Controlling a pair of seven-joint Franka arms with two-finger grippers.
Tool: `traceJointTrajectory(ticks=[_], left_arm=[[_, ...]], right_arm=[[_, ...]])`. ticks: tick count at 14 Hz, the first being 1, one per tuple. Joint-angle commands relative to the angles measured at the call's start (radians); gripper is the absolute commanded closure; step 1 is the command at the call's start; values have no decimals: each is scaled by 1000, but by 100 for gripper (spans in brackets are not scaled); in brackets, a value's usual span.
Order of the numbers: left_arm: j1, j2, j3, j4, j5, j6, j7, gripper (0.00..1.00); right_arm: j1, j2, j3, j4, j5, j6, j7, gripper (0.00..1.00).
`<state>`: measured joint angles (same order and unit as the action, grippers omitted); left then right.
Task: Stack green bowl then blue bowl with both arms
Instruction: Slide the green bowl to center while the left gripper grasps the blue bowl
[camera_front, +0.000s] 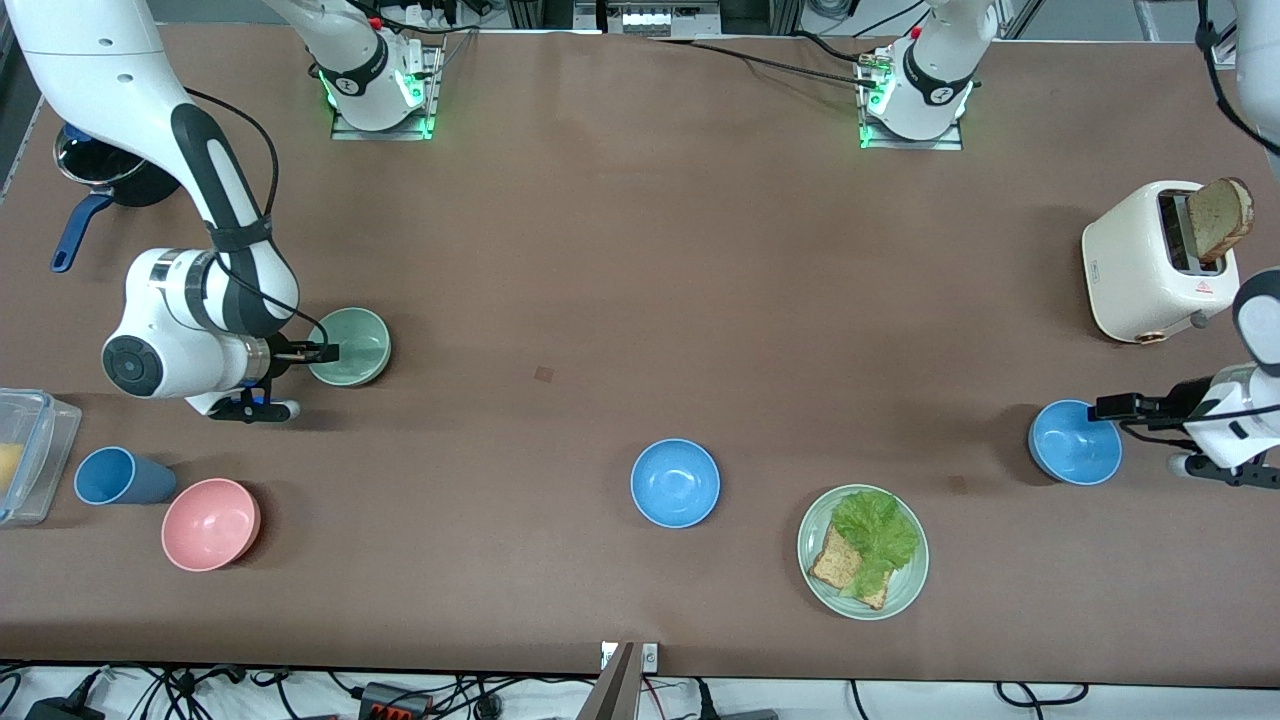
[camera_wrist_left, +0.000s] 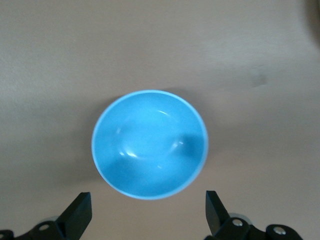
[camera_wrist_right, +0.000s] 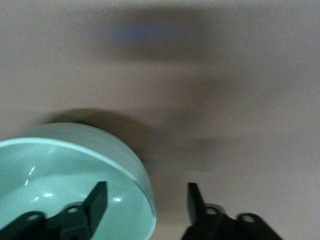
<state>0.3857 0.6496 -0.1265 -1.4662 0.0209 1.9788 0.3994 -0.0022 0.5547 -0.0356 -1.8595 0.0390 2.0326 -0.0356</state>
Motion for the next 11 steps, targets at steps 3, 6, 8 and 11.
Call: traceJointTrajectory(ticks=[3, 6, 8, 11], left_arm=[[-4, 67, 7, 61, 132, 70, 32, 0], [-4, 106, 8, 61, 157, 126, 42, 0], [13, 125, 8, 60, 155, 137, 56, 0], [18, 157, 8, 59, 155, 140, 56, 1]], right_arm=[[7, -7, 6, -9, 13, 0, 7, 100], [16, -28, 46, 9, 15, -35, 10, 100], [17, -44, 110, 28, 15, -78, 11, 100], [19, -44, 253, 65, 22, -83, 11, 100]])
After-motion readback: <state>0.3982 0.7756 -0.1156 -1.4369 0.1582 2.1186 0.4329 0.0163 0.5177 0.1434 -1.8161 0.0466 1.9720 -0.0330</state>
